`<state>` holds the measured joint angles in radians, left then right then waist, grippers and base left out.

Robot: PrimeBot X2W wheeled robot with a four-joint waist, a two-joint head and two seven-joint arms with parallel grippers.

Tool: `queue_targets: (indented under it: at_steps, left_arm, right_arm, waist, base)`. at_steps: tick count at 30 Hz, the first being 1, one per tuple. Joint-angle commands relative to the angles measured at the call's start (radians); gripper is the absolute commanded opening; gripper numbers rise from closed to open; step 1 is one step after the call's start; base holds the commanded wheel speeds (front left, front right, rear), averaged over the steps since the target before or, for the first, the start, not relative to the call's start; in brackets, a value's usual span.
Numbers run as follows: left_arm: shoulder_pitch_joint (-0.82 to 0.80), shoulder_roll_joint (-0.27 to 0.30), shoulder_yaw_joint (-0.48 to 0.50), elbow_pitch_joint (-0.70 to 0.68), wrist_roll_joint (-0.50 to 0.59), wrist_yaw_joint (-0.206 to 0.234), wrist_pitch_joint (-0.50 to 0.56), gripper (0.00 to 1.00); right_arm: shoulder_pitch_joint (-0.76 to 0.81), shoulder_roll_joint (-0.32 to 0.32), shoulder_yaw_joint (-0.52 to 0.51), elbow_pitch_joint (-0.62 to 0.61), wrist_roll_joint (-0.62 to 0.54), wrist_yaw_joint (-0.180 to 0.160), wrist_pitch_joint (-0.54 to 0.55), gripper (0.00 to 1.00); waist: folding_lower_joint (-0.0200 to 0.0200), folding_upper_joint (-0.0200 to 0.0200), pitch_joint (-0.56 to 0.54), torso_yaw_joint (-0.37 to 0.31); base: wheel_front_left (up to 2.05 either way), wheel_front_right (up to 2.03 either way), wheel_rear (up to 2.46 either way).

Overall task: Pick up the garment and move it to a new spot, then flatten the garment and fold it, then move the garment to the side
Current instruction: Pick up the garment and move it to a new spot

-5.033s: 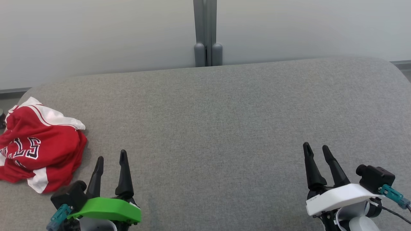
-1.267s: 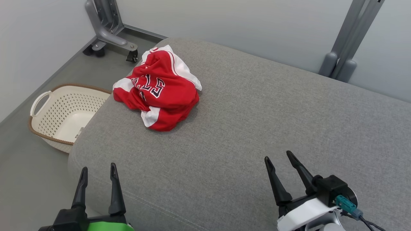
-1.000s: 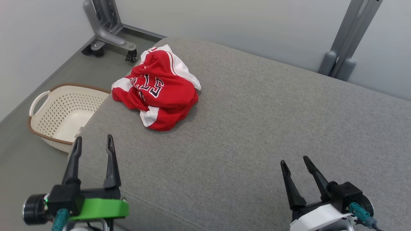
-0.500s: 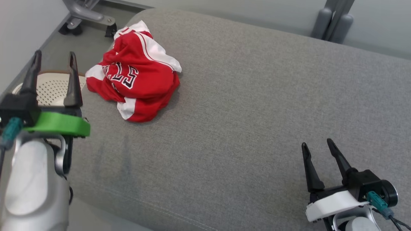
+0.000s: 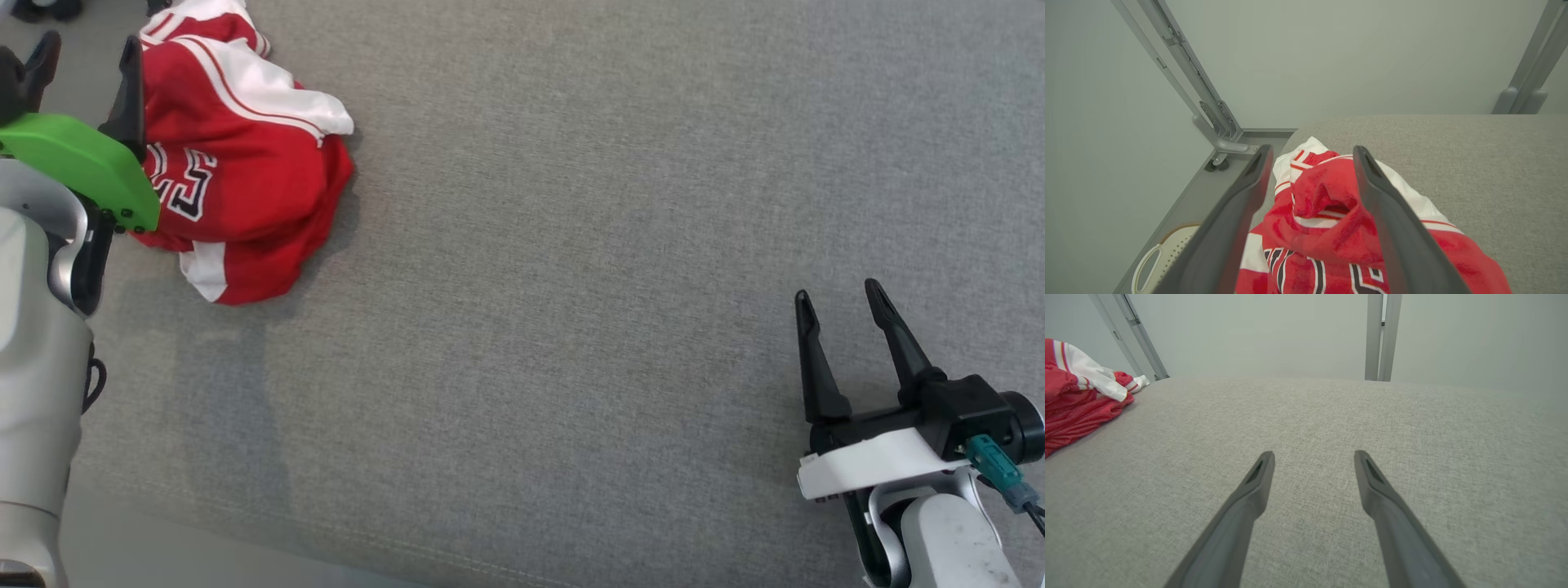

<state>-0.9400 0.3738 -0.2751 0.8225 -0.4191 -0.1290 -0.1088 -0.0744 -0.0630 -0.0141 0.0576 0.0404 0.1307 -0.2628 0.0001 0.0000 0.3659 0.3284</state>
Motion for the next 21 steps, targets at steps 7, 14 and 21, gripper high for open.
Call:
queue_targets:
  at_steps: [7, 14, 21]
  left_arm:
    - [-0.071, 0.071, -0.147, 0.121, -0.157, -0.001, 0.104, 1.00]
    - [-0.086, 0.062, -0.216, 0.223, -0.221, -0.001, 0.079, 1.00]
    - [-0.082, 0.082, -0.288, 0.238, -0.205, -0.001, -0.108, 0.00]
  right_arm:
    - [-0.029, -0.016, -0.025, -0.024, 0.011, 0.000, -0.003, 1.00]
    - [-0.030, -0.009, -0.036, -0.016, 0.018, 0.000, -0.001, 1.00]
    - [-0.010, 0.007, -0.021, 0.020, 0.034, -0.001, 0.000, 1.00]
  waist:
    - [-0.0001, 0.0000, 0.144, -0.092]
    - [-0.0001, 0.0000, 0.188, -0.089]
    - [-0.0001, 0.0000, 0.120, -0.086]
  base:
    - [0.00, 0.00, 0.00]
    - [0.00, 0.00, 0.00]
    - [0.00, 0.00, 0.00]
